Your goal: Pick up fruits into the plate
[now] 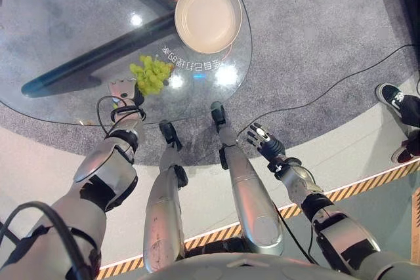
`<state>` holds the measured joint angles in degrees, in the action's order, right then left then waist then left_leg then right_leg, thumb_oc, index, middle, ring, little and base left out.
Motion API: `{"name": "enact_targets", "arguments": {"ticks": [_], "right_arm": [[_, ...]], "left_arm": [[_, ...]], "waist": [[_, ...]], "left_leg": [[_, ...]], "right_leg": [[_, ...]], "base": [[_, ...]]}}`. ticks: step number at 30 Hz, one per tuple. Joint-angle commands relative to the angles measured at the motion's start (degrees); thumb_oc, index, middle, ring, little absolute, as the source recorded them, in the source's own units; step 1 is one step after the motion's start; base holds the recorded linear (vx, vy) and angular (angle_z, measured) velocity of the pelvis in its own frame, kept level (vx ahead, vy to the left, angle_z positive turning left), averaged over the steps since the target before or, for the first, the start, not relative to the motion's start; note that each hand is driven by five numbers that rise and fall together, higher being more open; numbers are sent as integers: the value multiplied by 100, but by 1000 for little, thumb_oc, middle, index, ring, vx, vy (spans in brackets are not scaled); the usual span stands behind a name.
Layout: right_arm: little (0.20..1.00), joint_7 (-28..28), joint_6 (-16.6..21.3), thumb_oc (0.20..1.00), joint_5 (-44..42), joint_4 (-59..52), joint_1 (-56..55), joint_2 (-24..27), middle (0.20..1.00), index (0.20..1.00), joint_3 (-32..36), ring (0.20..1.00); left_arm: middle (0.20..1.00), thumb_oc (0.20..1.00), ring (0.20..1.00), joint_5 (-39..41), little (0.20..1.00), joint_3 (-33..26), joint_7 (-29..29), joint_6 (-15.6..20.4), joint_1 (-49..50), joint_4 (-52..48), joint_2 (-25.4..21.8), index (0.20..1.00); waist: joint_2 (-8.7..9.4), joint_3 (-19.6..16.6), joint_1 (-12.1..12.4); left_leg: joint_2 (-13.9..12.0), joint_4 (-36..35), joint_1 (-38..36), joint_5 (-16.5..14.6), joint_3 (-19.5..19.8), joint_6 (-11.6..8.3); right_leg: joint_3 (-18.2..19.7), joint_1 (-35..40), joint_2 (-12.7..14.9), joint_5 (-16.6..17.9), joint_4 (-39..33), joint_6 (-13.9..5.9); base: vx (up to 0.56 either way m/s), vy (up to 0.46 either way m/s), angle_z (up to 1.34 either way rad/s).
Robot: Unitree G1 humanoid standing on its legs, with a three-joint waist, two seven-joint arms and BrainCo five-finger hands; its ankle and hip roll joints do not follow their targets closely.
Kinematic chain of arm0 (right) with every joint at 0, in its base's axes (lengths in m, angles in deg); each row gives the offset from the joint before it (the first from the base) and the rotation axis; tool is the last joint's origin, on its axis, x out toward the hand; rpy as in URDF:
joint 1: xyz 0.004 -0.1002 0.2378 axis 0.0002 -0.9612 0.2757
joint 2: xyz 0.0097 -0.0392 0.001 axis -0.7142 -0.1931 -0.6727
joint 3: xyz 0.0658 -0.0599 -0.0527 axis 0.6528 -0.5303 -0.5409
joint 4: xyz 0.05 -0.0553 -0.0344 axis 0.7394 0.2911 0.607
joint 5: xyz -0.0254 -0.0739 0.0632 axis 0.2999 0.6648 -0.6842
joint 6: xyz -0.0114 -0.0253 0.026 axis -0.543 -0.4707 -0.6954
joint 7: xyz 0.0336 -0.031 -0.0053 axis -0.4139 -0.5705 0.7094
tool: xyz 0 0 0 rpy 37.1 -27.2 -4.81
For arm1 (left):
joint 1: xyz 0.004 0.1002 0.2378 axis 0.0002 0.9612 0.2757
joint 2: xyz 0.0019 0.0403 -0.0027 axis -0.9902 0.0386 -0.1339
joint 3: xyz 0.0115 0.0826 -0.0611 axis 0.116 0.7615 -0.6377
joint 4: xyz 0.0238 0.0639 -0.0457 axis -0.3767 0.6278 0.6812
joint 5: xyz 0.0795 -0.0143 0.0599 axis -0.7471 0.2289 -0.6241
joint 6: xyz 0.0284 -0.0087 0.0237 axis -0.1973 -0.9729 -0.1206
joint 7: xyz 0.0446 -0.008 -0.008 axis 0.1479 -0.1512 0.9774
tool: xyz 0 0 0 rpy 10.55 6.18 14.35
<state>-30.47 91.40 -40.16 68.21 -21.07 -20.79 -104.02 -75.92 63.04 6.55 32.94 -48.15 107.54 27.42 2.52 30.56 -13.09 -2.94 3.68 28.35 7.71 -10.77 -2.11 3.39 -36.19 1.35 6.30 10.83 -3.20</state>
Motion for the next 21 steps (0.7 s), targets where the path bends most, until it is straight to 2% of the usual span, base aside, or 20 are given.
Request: {"name": "enact_targets", "arguments": {"ticks": [1, 8, 11, 18, 21], "right_arm": [[1000, 184, 99, 1000, 37, -64, -172, -98, 1000, 1000, 55, 1000], [1000, 258, 115, 1000, 243, 19, -173, -82, 1000, 1000, 133, 1000], [1000, 278, 137, 1000, 320, -28, -278, -73, 1000, 1000, 160, 1000], [1000, 215, 187, 1000, 518, -278, -605, -38, 1000, 1000, 322, 1000], [1000, 223, 194, 1000, 550, -558, -827, 28, 1000, 1000, 437, 1000]], "left_arm": [[200, 200, 200, 405, 200, -442, 247, 374, 92, 219, -146, 200], [200, 200, 200, 1186, 200, -819, 209, 1263, 338, 34, -232, 200], [200, 200, 200, 1405, 200, -1004, 133, 1552, 559, -142, -328, 200], [200, 200, 200, 1857, 200, -1366, -35, 1877, 1244, -1126, -540, 200], [200, 200, 200, 1817, 200, -1502, -221, 1848, 1612, -1761, -634, 200]], "waist": [[14, -77, 123], [-106, -77, 217], [-175, -245, 265], [-364, -639, 415], [-417, -811, 494]], "left_leg": [[-6, 488, -121, -841, 403, -123], [-30, 188, -917, -839, 449, -138], [-28, 35, -1181, -830, 441, -147], [34, -238, -1701, -843, 458, -153], [88, -293, -1920, -883, 467, -144]], "right_leg": [[-181, 121, -398, -788, 566, 55], [-229, 907, -320, -849, 332, 33], [-273, 1168, -253, -869, 218, 14], [-408, 1749, -66, -911, -58, -8], [-465, 2056, 20, -919, -217, -32]], "base": [[29, 54, 2], [54, 81, 4], [95, 94, 5], [57, 89, 5], [66, 78, 7]]}}
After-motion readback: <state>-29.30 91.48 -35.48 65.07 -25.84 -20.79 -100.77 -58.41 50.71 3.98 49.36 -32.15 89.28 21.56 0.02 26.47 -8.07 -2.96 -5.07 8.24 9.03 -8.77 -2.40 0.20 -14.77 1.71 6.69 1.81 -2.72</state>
